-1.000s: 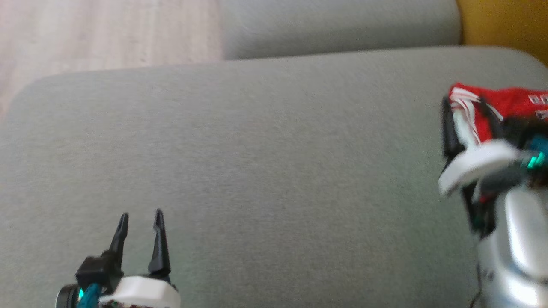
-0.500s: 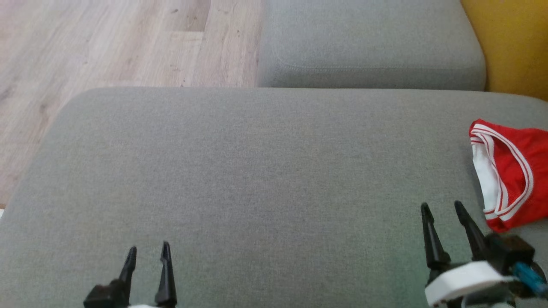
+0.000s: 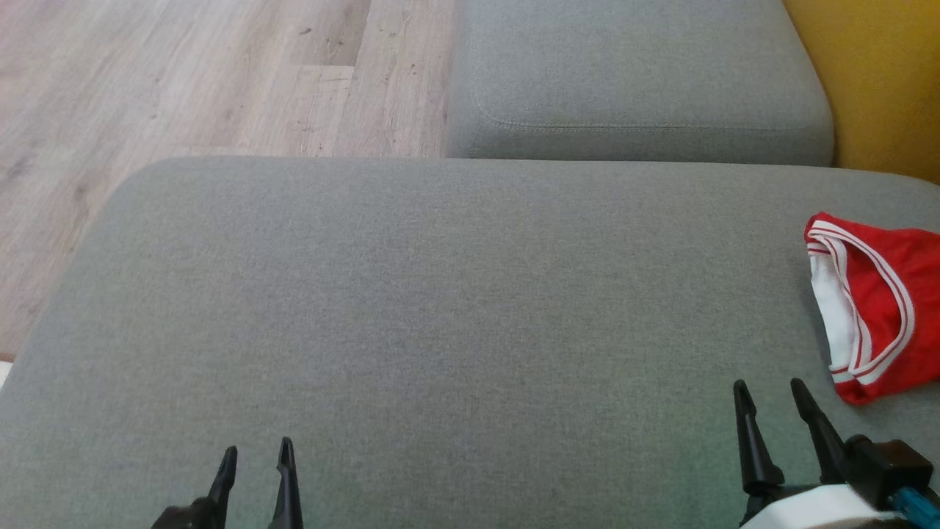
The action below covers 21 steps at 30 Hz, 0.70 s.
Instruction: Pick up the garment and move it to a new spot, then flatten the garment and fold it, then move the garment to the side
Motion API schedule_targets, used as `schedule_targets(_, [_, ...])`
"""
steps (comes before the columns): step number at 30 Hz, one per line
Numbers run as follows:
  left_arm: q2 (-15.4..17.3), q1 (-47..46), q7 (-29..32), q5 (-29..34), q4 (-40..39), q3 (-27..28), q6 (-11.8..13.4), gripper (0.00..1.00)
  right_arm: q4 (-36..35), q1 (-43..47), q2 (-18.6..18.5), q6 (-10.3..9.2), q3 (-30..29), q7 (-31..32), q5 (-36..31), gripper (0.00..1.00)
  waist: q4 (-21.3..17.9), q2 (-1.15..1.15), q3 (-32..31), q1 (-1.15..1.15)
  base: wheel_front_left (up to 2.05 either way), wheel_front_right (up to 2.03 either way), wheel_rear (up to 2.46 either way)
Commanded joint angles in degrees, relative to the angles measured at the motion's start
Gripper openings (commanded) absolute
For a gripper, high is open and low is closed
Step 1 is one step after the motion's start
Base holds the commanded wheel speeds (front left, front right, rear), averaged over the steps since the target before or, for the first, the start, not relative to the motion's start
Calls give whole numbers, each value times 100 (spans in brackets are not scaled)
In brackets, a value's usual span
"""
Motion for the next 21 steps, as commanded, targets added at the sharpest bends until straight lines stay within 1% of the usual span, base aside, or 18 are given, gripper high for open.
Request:
schedule_targets(1, [23, -277, -34, -67, -129, 210, -44, 100, -231, -167, -45, 37, 79, -47, -8, 100, -10, 0, 2, 0, 0, 0, 0])
schedule_targets(9, [-7, -352, -23, -80, -96, 187, -58, 100, -205, -159, -45, 37, 105, -12, 37, 100, -37, 0, 5, 0, 0, 0, 0])
schedule_targets(15, [-4, -381, -37, -50, -117, 206, -18, 100, -171, -163, -45, 37, 107, -4, 63, 100, -38, 0, 28, 0, 0, 0, 0])
schedule_targets(16, [-45, -25, 17, -78, 34, -2, -41, 0, 9, 0, 1, 0, -12, 9, 37, 0, -39, 0, 29, 0, 0, 0, 0])
schedule_targets(20, [-165, 100, 26, -88, 323, -40, -46, 0, 386, 74, 3, -2, 36, 11, 52, 0, -43, 0, 32, 1, 0, 0, 0])
schedule_targets(21, [-179, 92, 39, -129, 320, -11, -66, 0, 387, 62, 2, -2, 37, 14, 118, 0, -47, 0, 36, 1, 0, 0, 0])
